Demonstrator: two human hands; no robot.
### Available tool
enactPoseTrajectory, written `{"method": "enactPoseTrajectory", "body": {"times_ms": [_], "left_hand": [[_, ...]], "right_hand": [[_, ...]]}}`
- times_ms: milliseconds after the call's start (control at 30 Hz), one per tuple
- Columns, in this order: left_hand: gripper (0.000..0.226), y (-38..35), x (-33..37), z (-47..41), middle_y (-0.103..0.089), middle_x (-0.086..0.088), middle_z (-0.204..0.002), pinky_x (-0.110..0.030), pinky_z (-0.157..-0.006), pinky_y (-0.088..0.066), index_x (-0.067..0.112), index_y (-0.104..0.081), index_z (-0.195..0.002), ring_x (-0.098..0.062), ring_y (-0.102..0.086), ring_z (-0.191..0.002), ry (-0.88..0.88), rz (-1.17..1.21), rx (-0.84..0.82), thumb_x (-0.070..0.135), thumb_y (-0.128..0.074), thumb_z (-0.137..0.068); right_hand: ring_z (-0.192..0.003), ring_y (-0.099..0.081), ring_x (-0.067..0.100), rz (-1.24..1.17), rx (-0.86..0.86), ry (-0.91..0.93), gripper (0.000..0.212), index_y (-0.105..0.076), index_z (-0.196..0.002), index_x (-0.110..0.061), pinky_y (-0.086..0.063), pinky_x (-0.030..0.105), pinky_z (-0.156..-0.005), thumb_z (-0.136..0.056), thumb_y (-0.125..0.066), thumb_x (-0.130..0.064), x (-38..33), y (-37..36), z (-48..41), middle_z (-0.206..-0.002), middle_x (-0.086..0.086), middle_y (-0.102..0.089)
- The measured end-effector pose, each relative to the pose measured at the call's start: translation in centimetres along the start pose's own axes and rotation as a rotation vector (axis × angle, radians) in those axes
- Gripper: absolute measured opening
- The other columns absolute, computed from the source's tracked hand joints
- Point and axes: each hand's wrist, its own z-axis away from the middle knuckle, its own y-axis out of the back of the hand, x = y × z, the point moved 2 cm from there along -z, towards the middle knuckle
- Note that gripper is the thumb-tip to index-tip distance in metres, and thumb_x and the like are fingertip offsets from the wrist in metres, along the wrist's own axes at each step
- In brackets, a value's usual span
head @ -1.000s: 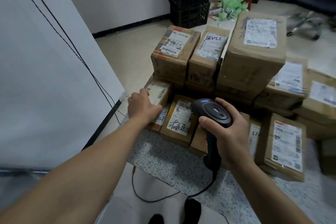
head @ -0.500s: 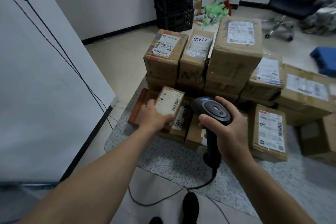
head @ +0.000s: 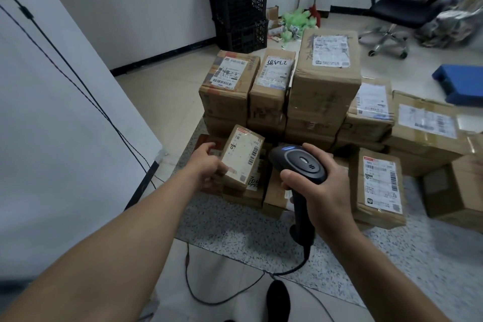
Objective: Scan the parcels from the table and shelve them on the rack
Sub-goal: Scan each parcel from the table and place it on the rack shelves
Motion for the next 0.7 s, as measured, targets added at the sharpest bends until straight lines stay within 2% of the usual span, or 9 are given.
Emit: {"method": "enactPoseTrajectory", "body": {"times_ms": [33,100,200,267,333,400,500,567,700], "left_hand": [[0.089,0.2,0.2,0.3,-0.053,-0.011,-0.139,-0.052,-0.079,-0.062,0.029,-0.035,-0.152,-0.032,-0.066,-0.103,-0.029,-0.019,-0.022,-0.016,-0.066,-0.081],[0.089,0.7,0.9,1.2,-0.056,-0.008,-0.131,-0.043,-0.071,-0.063,0.027,-0.035,-0.152,-0.026,-0.067,-0.097,-0.089,-0.070,-0.056,-0.018,-0.066,-0.081],[0.089,2.1,2.4,2.8,-0.058,-0.010,-0.132,-0.048,-0.077,-0.063,0.026,-0.042,-0.149,-0.029,-0.066,-0.104,-0.185,-0.167,-0.072,-0.018,-0.070,-0.077],[0.087,3.4,3.9,4.3,-0.060,-0.011,-0.127,-0.048,-0.078,-0.063,0.025,-0.047,-0.147,-0.033,-0.066,-0.107,-0.228,-0.227,-0.105,-0.016,-0.073,-0.076],[0.080,4.9,5.7,6.1,-0.062,-0.012,-0.119,-0.044,-0.078,-0.063,0.026,-0.051,-0.144,-0.032,-0.066,-0.105,-0.260,-0.315,-0.142,-0.013,-0.073,-0.078],[0.074,6.6,7.5,7.8,-0.061,-0.012,-0.116,-0.044,-0.082,-0.062,0.027,-0.055,-0.141,-0.030,-0.065,-0.104,-0.298,-0.427,-0.145,-0.011,-0.072,-0.080],[0.072,8.9,9.6,9.9,-0.063,-0.011,-0.115,-0.038,-0.078,-0.061,0.029,-0.056,-0.141,-0.025,-0.067,-0.098,-0.357,-0.559,-0.117,-0.009,-0.071,-0.081],[0.072,10.3,10.6,11.2,-0.063,-0.011,-0.114,-0.039,-0.080,-0.060,0.031,-0.056,-0.140,-0.023,-0.067,-0.096,-0.392,-0.600,-0.089,-0.010,-0.070,-0.082],[0.071,12.5,11.8,13.9,-0.060,-0.009,-0.114,-0.049,-0.096,-0.055,0.032,-0.056,-0.140,-0.026,-0.060,-0.104,-0.441,-0.641,-0.047,-0.009,-0.069,-0.083]], "right_hand": [[-0.095,-0.073,0.013,0.004,-0.003,0.009,0.082,-0.061,-0.136,-0.018,-0.062,0.034,-0.080,-0.059,-0.086,-0.033,-0.2,-0.1,0.1,-0.103,-0.009,-0.071],[-0.096,-0.073,0.013,0.016,-0.013,0.020,0.082,-0.061,-0.135,-0.020,-0.062,0.034,-0.081,-0.058,-0.086,-0.035,-0.9,-0.6,0.6,-0.106,-0.007,-0.071],[-0.096,-0.073,0.014,0.063,-0.035,0.031,0.089,-0.059,-0.136,-0.028,-0.063,0.040,-0.081,-0.054,-0.085,-0.049,-1.9,-1.5,1.5,-0.110,-0.008,-0.071],[-0.099,-0.070,0.007,0.106,-0.066,0.059,0.088,-0.058,-0.139,-0.028,-0.062,0.033,-0.081,-0.057,-0.086,-0.046,-2.8,-2.2,2.3,-0.112,-0.009,-0.069],[-0.101,-0.068,0.001,0.123,-0.081,0.089,0.083,-0.057,-0.139,-0.025,-0.059,0.022,-0.079,-0.064,-0.090,-0.034,-3.7,-3.0,3.3,-0.114,-0.012,-0.067],[-0.096,-0.064,-0.013,0.154,-0.085,0.114,0.076,-0.057,-0.139,-0.022,-0.052,0.008,-0.074,-0.071,-0.092,-0.020,-4.8,-3.8,4.4,-0.112,-0.018,-0.062],[-0.087,-0.055,-0.028,0.208,-0.084,0.141,0.074,-0.056,-0.140,-0.019,-0.043,-0.002,-0.070,-0.074,-0.089,-0.018,-6.2,-5.0,6.2,-0.107,-0.020,-0.059],[-0.087,-0.055,-0.027,0.231,-0.080,0.166,0.074,-0.057,-0.140,-0.021,-0.042,-0.003,-0.070,-0.074,-0.090,-0.019,-7.1,-5.8,7.4,-0.105,-0.022,-0.060],[-0.093,-0.059,-0.013,0.255,-0.080,0.218,0.076,-0.056,-0.141,-0.024,-0.043,-0.001,-0.073,-0.073,-0.090,-0.022,-8.8,-7.1,9.5,-0.110,-0.016,-0.063]]}}
